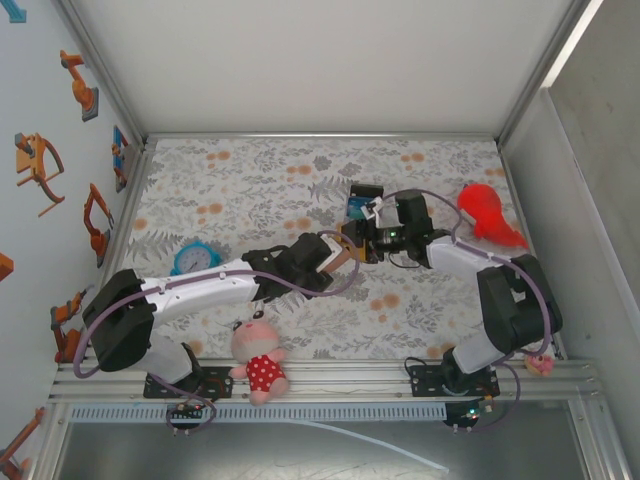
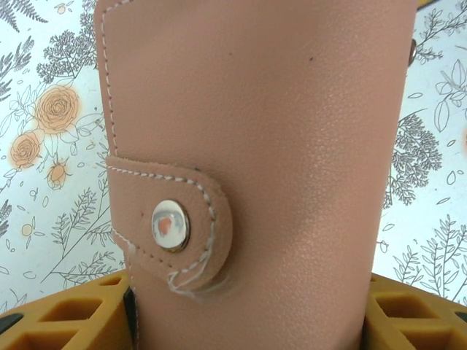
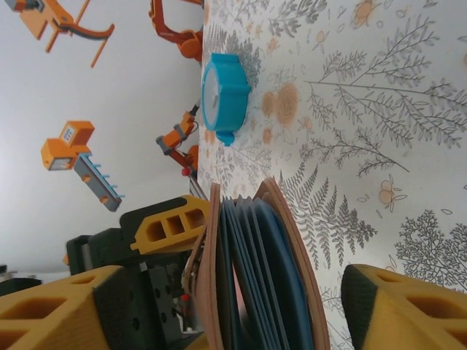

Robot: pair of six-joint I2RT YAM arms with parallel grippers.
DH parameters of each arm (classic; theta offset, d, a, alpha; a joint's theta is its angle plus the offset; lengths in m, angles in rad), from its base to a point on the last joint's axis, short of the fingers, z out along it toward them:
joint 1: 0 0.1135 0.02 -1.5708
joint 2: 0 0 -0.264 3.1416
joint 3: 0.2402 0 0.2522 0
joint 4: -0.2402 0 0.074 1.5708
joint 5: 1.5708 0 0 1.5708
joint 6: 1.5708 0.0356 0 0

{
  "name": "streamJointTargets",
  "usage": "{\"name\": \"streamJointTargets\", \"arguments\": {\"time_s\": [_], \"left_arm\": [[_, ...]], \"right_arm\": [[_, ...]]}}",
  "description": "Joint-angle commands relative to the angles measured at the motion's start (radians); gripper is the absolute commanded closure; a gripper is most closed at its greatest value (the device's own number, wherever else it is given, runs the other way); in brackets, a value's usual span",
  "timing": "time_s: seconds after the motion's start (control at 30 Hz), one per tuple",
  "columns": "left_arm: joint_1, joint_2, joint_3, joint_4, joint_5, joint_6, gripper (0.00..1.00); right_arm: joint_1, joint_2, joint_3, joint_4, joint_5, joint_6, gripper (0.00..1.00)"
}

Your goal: Take the credit cards out of the card holder

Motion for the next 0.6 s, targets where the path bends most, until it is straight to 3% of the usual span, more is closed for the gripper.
{"name": "streamJointTargets", "arguments": {"time_s": [0.0, 0.1, 0.23, 0.3, 0.37, 0.43, 0.57], "left_arm": [[-0.005, -0.006, 0.037, 0.038, -0.022, 0.017, 0.51], [-0.006, -0.006, 0.038, 0.048, -0.023, 0.020, 0.51], [-0.005, -0.003, 0.040, 0.054, -0.034, 0.011, 0.49], [-0.005, -0.014, 0.031, 0.061, -0.051, -0.001, 0.38], [-0.005, -0.037, 0.015, 0.076, -0.066, -0.014, 0.20], [-0.005, -0.071, -0.002, 0.090, -0.087, -0.027, 0.01], [-0.005, -0.161, -0.046, 0.128, -0.190, -0.092, 0.03]], "right_arm": [[0.019, 0.025, 0.008, 0.037, -0.019, 0.024, 0.33], [0.020, 0.037, 0.004, 0.055, -0.018, 0.040, 0.47], [0.022, 0.045, -0.007, 0.097, -0.018, 0.071, 0.79], [0.020, 0.041, -0.007, 0.101, -0.007, 0.074, 0.93], [0.019, 0.039, -0.009, 0.113, 0.012, 0.081, 1.00], [0.015, 0.030, -0.010, 0.121, 0.060, 0.090, 1.00], [0.015, -0.010, -0.045, 0.243, 0.195, 0.147, 1.00]]}}
